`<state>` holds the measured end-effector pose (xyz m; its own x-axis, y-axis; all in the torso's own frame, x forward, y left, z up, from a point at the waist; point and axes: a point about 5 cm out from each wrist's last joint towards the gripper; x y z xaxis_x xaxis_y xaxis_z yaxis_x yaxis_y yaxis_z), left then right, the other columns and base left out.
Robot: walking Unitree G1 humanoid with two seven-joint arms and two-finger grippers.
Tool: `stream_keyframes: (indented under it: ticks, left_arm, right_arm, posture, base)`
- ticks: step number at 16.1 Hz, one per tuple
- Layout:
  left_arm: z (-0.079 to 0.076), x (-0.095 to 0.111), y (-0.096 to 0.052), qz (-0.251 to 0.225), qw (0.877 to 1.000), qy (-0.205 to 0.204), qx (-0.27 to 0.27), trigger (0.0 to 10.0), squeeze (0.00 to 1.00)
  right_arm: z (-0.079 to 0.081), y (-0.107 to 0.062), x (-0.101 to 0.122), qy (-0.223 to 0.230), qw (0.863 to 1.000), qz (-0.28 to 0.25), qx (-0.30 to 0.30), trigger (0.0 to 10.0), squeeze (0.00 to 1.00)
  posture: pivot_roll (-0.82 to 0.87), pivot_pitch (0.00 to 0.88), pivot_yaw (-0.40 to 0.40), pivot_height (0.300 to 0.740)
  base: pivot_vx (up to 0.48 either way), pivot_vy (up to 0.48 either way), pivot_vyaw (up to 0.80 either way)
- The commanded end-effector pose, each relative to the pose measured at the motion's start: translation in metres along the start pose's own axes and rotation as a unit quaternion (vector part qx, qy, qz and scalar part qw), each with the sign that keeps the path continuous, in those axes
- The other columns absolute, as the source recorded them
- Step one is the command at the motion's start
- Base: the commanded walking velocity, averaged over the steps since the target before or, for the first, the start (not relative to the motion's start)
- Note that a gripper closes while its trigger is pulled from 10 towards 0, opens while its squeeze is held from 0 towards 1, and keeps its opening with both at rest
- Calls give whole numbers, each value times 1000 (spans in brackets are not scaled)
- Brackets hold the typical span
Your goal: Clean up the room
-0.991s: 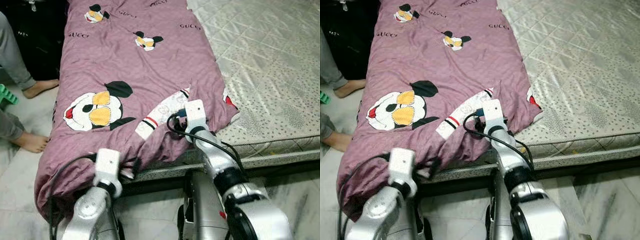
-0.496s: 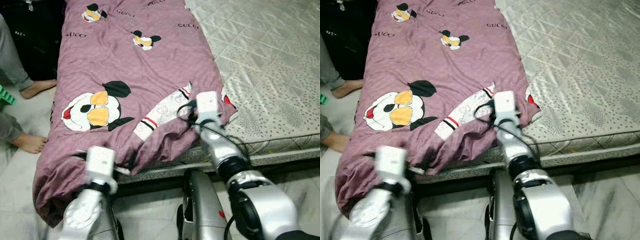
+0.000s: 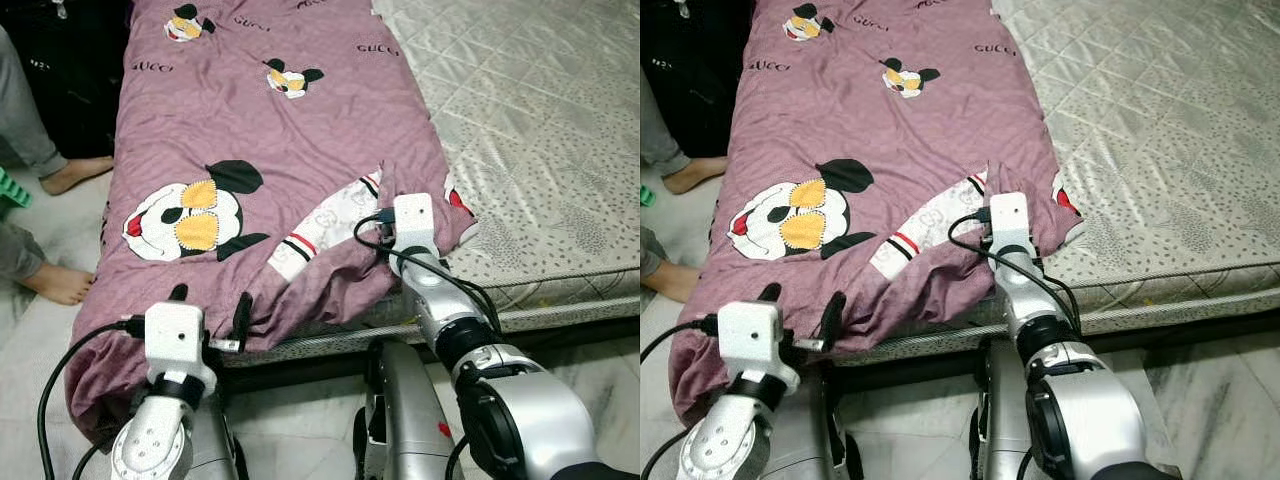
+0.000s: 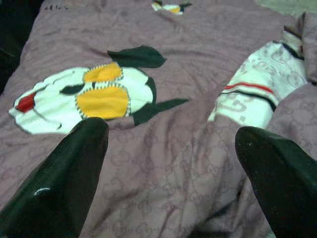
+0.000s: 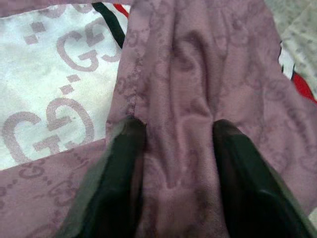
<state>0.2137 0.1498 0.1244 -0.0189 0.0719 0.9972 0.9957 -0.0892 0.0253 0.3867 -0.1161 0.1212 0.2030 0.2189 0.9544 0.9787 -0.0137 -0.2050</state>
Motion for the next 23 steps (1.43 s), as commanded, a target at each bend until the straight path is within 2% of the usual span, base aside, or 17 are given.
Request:
stream_keyframes:
  ticks: [1,5,8,10,12,13,14,15,17,18,19,21,22,23]
  left_arm:
    - [3,-4,-1,11,1000,3,10,10000,0]
    - [8,-1,2,5,1000,4,17,10000,0]
    - [11,-1,4,4,1000,6,19,10000,0]
    - [11,-1,6,4,1000,6,18,10000,0]
    - [13,1,10,0,1000,6,15,10000,0]
    - [15,2,11,-1,1000,9,13,10000,0]
    - [16,3,11,-1,1000,11,13,10000,0]
    - [19,3,12,0,1000,14,13,10000,0]
    - [21,3,13,1,1000,15,14,10000,0]
    - [21,3,13,1,1000,16,12,10000,0]
    - [21,3,13,2,1000,15,12,10000,0]
    - [20,1,14,5,1000,15,6,10000,0]
    - [19,1,15,8,1000,14,0,10000,0]
    - [17,1,17,8,1000,13,-4,10000,0]
  right_arm:
    - [0,-1,-8,16,1000,13,8,0,0]
    - [-8,-3,-14,33,999,8,33,0,0]
    - [-46,-15,-31,64,997,-30,41,0,0]
    - [-56,-21,-37,69,996,-36,41,0,0]
    - [-77,-38,-50,85,994,-51,40,0,0]
    - [-79,-50,-53,114,989,-61,65,0,0]
    - [-79,-58,-54,117,987,-73,83,0,0]
    - [-78,-76,-60,121,982,-80,123,0,0]
    - [-80,-91,-70,116,979,-75,151,0,0]
    - [-85,-105,-80,113,978,-69,164,0,0]
    - [-87,-111,-82,115,977,-65,167,0,0]
    - [-97,-127,-93,89,982,-46,162,0,0]
    - [-108,-136,-106,40,991,-16,131,6078,0]
    - [-120,-136,-113,10,996,14,82,10000,0]
  posture:
    - [132,221,-25,528]
    - [131,217,-22,528]
    - [115,211,-8,528]
    - [110,209,-2,528]
    - [107,212,11,528]
    - [108,212,15,528]
    - [110,210,18,528]
    - [108,210,23,528]
    - [106,208,30,528]
    - [104,208,35,528]
    - [104,208,35,528]
    - [89,208,49,528]
    - [81,206,60,528]
    - [79,205,65,528]
  base:
    - [0,0,0]
    - [0,0,0]
    - [0,0,0]
    - [0,0,0]
    - [0,0,0]
    - [0,0,0]
    - [0,0,0]
    - [0,0,0]
    - [0,0,0]
    - [0,0,0]
    - [0,0,0]
    - [0,0,0]
    - [0,0,0]
    - [0,0,0]
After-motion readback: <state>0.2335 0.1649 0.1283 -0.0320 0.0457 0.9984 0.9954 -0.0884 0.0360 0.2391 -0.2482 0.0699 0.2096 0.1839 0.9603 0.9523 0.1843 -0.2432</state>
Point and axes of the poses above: a point about 5 cm out from each wrist's last joint towards the gripper, its own y axis pointing out of the wrist towards the gripper, its own x axis along the axis of the wrist's last joint, z = x × y, and after that the axes turned 6 degrees about -y, right-handed
